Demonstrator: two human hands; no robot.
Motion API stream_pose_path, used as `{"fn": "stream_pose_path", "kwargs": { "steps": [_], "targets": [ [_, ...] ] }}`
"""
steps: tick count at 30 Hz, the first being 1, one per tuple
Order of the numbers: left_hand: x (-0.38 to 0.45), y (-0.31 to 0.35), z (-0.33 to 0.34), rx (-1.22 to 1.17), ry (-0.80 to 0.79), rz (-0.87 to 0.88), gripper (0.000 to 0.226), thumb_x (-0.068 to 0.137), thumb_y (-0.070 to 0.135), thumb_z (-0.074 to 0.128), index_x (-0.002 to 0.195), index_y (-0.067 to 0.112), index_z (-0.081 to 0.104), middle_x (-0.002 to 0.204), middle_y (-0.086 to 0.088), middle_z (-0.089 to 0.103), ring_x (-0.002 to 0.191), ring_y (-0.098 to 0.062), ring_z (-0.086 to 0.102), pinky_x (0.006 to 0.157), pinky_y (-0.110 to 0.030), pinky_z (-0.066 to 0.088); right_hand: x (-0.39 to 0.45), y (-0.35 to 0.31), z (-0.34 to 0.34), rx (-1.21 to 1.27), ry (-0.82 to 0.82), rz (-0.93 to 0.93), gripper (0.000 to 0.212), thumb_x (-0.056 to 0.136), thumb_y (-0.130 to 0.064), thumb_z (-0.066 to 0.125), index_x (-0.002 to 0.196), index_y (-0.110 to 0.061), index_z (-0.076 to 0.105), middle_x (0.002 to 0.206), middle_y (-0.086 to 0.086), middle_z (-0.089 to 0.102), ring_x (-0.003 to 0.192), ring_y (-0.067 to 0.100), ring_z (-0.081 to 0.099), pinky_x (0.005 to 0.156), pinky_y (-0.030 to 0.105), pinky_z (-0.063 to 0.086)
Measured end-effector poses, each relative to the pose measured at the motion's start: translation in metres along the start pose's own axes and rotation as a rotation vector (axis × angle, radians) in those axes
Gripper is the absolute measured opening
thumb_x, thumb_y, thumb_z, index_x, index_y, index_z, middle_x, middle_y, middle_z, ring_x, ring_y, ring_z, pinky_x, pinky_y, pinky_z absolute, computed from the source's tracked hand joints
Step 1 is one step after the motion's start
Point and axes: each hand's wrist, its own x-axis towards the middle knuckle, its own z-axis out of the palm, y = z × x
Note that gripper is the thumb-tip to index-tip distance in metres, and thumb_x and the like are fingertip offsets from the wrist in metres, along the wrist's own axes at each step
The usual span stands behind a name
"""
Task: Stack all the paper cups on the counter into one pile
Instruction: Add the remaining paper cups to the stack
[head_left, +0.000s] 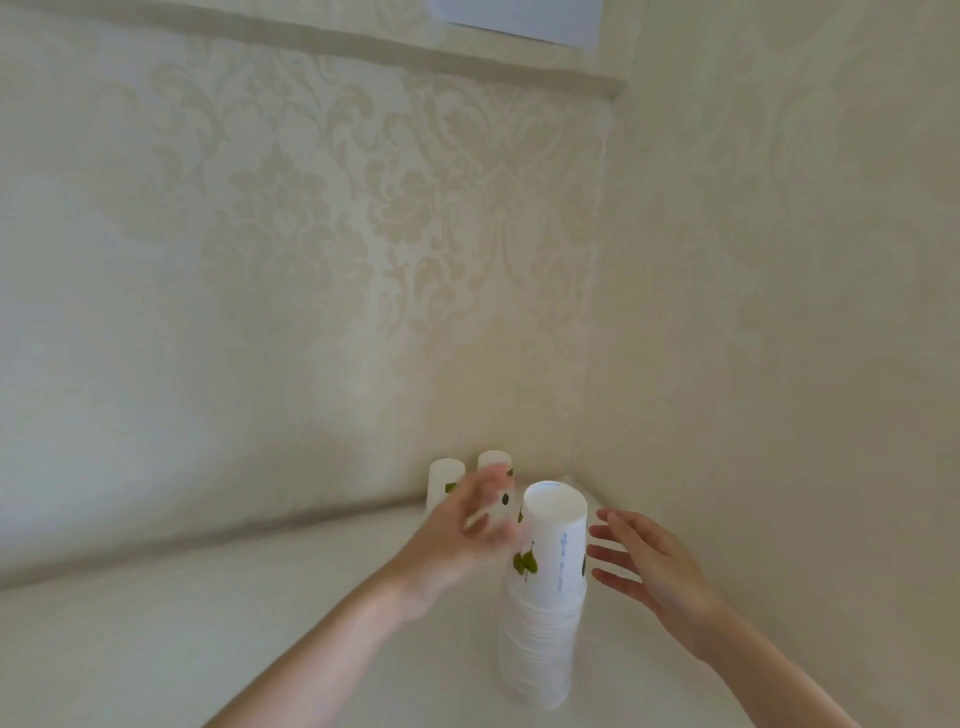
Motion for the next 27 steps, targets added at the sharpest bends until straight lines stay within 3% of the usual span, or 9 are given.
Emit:
{"fn": "stream_pose_path", "kwargs": {
  "steps": [2, 4, 6, 9, 13, 18, 20, 23, 27],
  "targets": [
    [0.024, -0.012, -0.022, 0.003, 0.290, -0.052, 0.058, 0.077, 0.054, 0.073, 0.126, 0.029, 0.056, 0.135, 0.006, 0.056, 0.131, -0.014, 0.049, 0.110, -0.032, 0.039, 0.012, 0.003, -0.001, 0.010, 0.036, 0.015, 0.025, 0.097, -0.025, 0.055, 0.116, -0.010, 0.064, 0.117, 0.012, 0.067, 0.108, 0.029, 0.068, 0.088, 0.041, 0.057],
    [0.049, -0.035, -0.039, 0.206, 0.472, -0.155, 0.062, 0.080, 0.032, 0.078, 0.134, 0.023, 0.048, 0.139, 0.000, 0.049, 0.129, -0.018, 0.047, 0.107, -0.034, 0.041, 0.023, 0.008, -0.002, -0.001, 0.062, 0.019, 0.023, 0.098, -0.020, 0.054, 0.116, -0.009, 0.063, 0.118, 0.015, 0.066, 0.108, 0.032, 0.067, 0.087, 0.041, 0.057],
    [0.074, -0.062, -0.049, 0.377, 0.512, -0.230, 0.080, 0.075, 0.019, 0.083, 0.142, 0.011, 0.039, 0.140, -0.011, 0.046, 0.130, -0.027, 0.047, 0.107, -0.038, 0.042, 0.033, 0.014, -0.003, -0.027, 0.069, 0.021, 0.021, 0.098, -0.016, 0.053, 0.116, -0.009, 0.063, 0.119, 0.017, 0.065, 0.109, 0.033, 0.066, 0.084, 0.039, 0.058],
    [0.104, -0.092, -0.053, 0.421, 0.552, -0.252, 0.087, 0.067, 0.022, 0.087, 0.139, 0.005, 0.041, 0.134, -0.014, 0.053, 0.125, -0.031, 0.053, 0.104, -0.042, 0.046, 0.045, 0.022, -0.006, -0.056, 0.075, 0.041, 0.018, 0.097, -0.012, 0.055, 0.112, -0.009, 0.064, 0.118, 0.019, 0.066, 0.106, 0.034, 0.067, 0.079, 0.036, 0.058],
    [0.123, -0.106, -0.047, 0.393, 0.617, -0.266, 0.073, 0.067, 0.022, 0.087, 0.129, 0.010, 0.051, 0.125, -0.011, 0.063, 0.114, -0.030, 0.061, 0.095, -0.040, 0.050, 0.055, 0.031, -0.016, -0.068, 0.091, 0.056, 0.013, 0.096, -0.008, 0.056, 0.105, -0.010, 0.064, 0.118, 0.022, 0.064, 0.089, 0.026, 0.067, 0.080, 0.038, 0.056],
    [0.107, -0.056, -0.045, 0.159, 0.771, -0.153, 0.050, 0.073, 0.027, 0.083, 0.115, 0.015, 0.058, 0.115, -0.009, 0.067, 0.107, -0.030, 0.065, 0.084, -0.037, 0.051, 0.051, 0.030, -0.031, -0.092, 0.105, 0.057, 0.017, 0.096, -0.009, 0.055, 0.111, -0.008, 0.063, 0.120, 0.020, 0.063, 0.090, 0.025, 0.066, 0.075, 0.034, 0.056],
    [0.087, -0.002, -0.039, -0.029, 0.722, -0.001, 0.044, 0.077, 0.029, 0.080, 0.114, 0.016, 0.058, 0.110, -0.003, 0.069, 0.097, -0.019, 0.067, 0.074, -0.028, 0.051, 0.047, 0.027, -0.034, -0.096, 0.101, 0.048, 0.020, 0.096, -0.009, 0.056, 0.115, -0.007, 0.062, 0.121, 0.021, 0.063, 0.089, 0.025, 0.066, 0.075, 0.034, 0.056],
    [0.047, 0.078, -0.019, -0.104, 0.482, 0.211, 0.045, 0.074, 0.033, 0.081, 0.114, 0.019, 0.064, 0.108, 0.002, 0.074, 0.096, -0.010, 0.069, 0.071, -0.018, 0.050, 0.036, 0.021, -0.035, -0.058, 0.107, 0.035, 0.022, 0.095, -0.008, 0.057, 0.117, -0.007, 0.061, 0.120, 0.021, 0.063, 0.089, 0.025, 0.065, 0.078, 0.037, 0.056],
    [-0.002, 0.114, 0.015, -0.047, 0.168, 0.263, 0.051, 0.063, 0.036, 0.082, 0.110, 0.023, 0.066, 0.108, 0.001, 0.076, 0.099, -0.009, 0.072, 0.079, -0.022, 0.059, 0.011, 0.016, -0.033, -0.025, 0.092, 0.024, 0.012, 0.095, -0.012, 0.058, 0.103, -0.018, 0.063, 0.118, 0.016, 0.065, 0.092, 0.025, 0.067, 0.078, 0.036, 0.058]
  ]
}}
